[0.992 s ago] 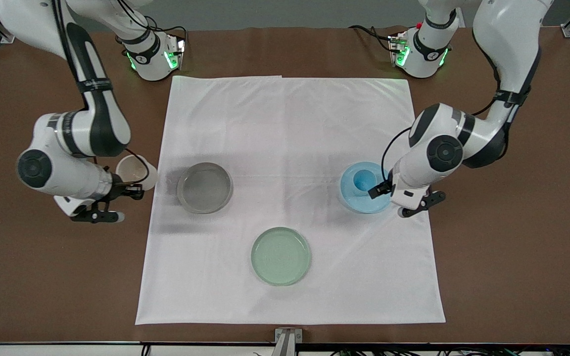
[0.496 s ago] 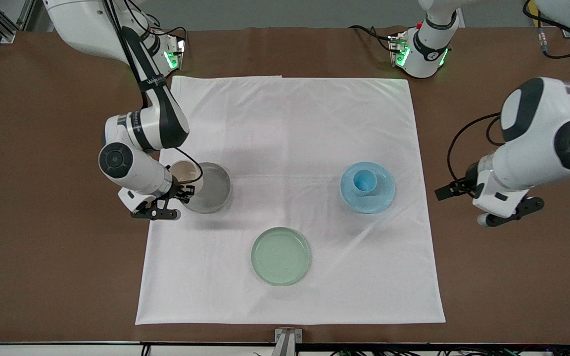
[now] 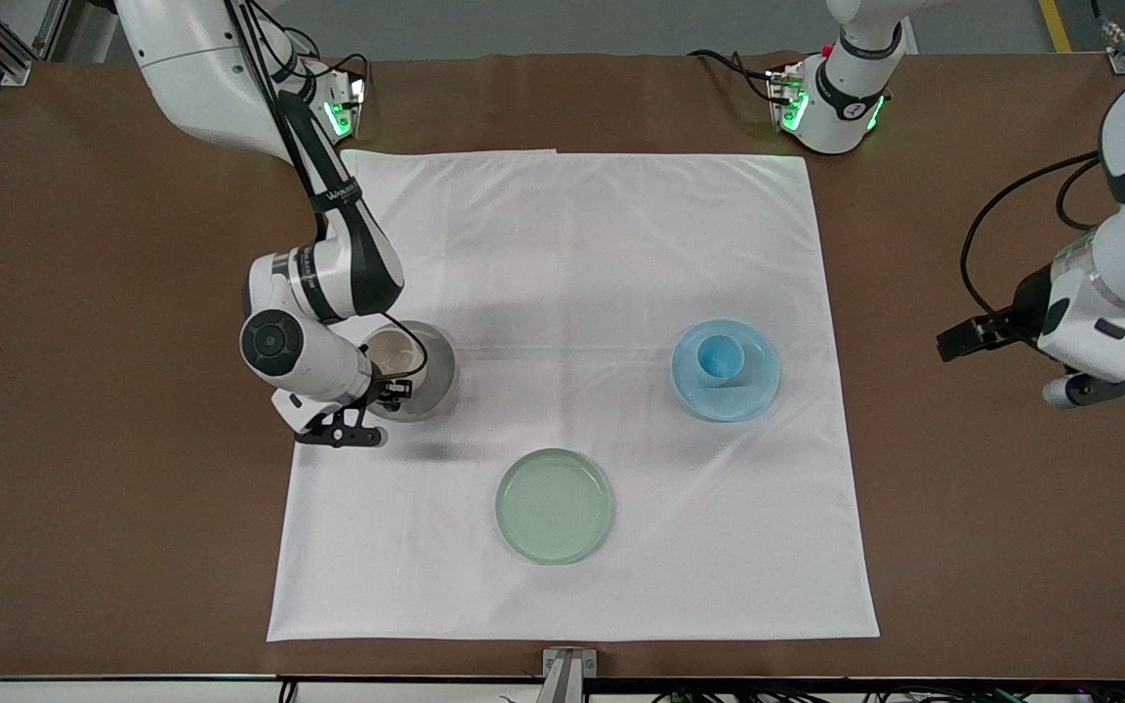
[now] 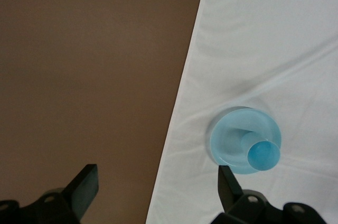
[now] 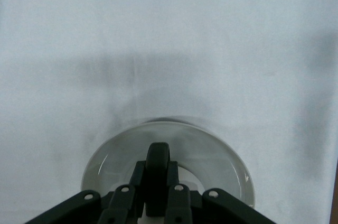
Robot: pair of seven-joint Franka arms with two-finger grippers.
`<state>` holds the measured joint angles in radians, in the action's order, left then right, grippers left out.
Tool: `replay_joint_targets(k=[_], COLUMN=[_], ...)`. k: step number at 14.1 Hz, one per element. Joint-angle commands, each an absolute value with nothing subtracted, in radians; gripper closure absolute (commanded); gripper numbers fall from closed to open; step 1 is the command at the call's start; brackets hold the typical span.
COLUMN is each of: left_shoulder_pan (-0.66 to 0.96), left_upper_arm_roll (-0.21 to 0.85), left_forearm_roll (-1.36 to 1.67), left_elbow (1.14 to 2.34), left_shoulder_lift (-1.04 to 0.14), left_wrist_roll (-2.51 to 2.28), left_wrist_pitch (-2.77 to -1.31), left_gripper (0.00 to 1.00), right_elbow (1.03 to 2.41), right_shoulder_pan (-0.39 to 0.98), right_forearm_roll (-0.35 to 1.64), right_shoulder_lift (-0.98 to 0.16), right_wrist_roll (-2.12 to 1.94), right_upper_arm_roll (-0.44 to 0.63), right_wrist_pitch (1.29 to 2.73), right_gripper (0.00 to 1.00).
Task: Place blue cup in blue plate and white mug in gray plate
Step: 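Carry the mug onto the gray plate while the left gripper releases and withdraws, then open the right gripper and lift it away from the mug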
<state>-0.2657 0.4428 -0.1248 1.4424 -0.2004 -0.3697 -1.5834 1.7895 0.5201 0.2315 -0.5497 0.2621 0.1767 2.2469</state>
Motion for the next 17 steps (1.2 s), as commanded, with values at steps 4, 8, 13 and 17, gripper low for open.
replay_joint_targets(k=[4,8,13,17], left_shoulder_pan=[-0.327,-0.229,-0.028,0.009], left_upper_arm_roll=[0.443,0.334,0.131,0.097], left_forearm_roll=[-0.098,-0.063,-0.057,-0.043], left_elbow=[1.465,1.569,1.614,1.609], left_shoulder_lift=[-0.011,0.076,0.097,0.091], left_wrist_roll=[-0.172,-0.113,-0.120,-0.129], left_wrist_pitch=[-1.480,-1.492,-1.537,-1.531], left_gripper=[0.00,0.00,0.00,0.00], right_elbow=[1.776,1.778,1.825,1.914], right_shoulder_pan=[0.531,0.503,0.494,0.371], right_forearm_roll=[0.252,0.235,0.138,0.092], right_shoulder_lift=[-0.557,-0.372,-0.079,0.031], right_wrist_roll=[0.267,0.250,0.245,0.097], right_upper_arm_roll=[0.189,0.225,0.380,0.385], right_wrist_pitch=[2.244,1.960,1.645,1.657], right_gripper=[0.16,0.00,0.00,0.00])
